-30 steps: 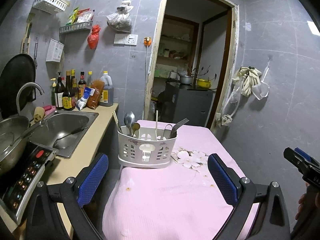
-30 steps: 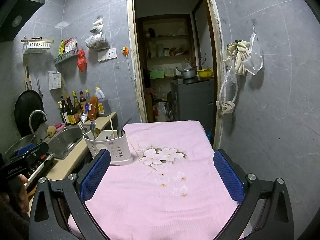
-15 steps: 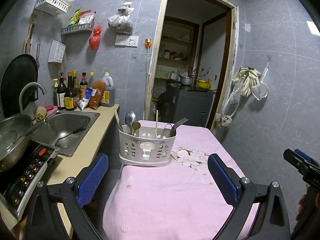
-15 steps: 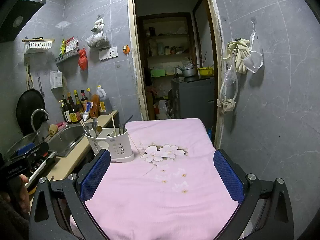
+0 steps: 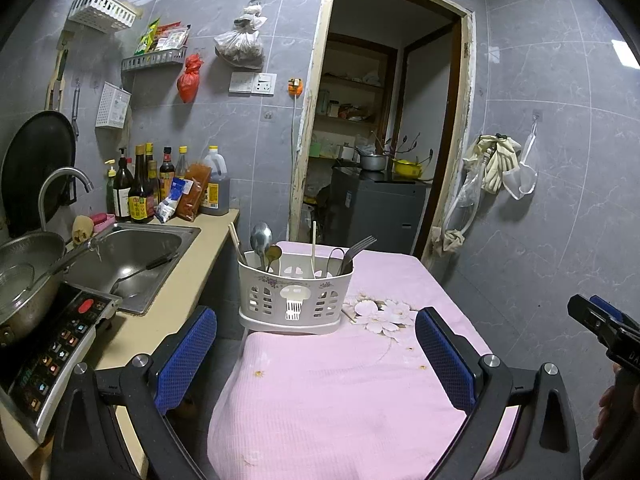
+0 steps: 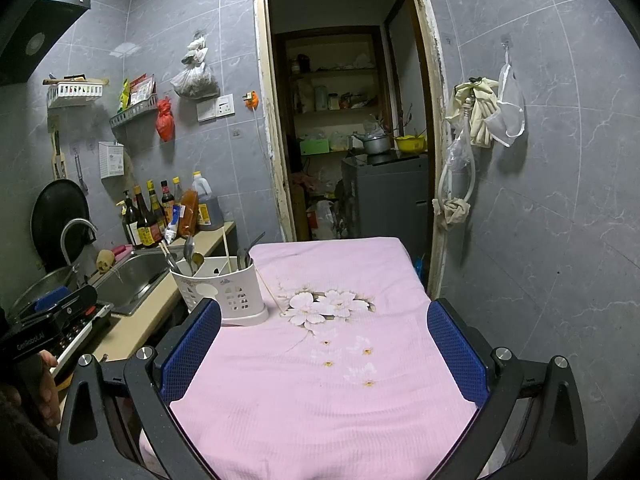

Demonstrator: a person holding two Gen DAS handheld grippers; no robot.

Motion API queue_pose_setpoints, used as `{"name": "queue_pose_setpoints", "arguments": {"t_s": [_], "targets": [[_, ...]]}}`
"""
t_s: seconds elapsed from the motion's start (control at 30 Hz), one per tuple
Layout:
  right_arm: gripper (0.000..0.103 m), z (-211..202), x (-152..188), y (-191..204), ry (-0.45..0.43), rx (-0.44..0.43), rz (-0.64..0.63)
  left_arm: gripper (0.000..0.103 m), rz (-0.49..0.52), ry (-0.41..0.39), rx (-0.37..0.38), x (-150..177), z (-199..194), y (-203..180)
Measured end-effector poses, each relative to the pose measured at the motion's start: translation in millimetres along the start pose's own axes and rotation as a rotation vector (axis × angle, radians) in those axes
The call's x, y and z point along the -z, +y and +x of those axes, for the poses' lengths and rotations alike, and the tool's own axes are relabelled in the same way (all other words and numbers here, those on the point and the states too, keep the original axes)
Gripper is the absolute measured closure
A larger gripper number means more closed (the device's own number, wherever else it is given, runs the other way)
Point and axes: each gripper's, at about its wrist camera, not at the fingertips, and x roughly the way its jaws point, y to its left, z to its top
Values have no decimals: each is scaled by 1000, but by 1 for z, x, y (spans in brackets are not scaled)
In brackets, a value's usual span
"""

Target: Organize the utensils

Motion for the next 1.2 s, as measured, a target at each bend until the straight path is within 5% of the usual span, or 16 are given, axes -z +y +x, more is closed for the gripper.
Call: {"name": "queue_pose_setpoints", "arguments": {"t_s": [1.2], "targets": [[2,-1,-1,0,4,0,1,3,2,0,0,1,0,1]]}}
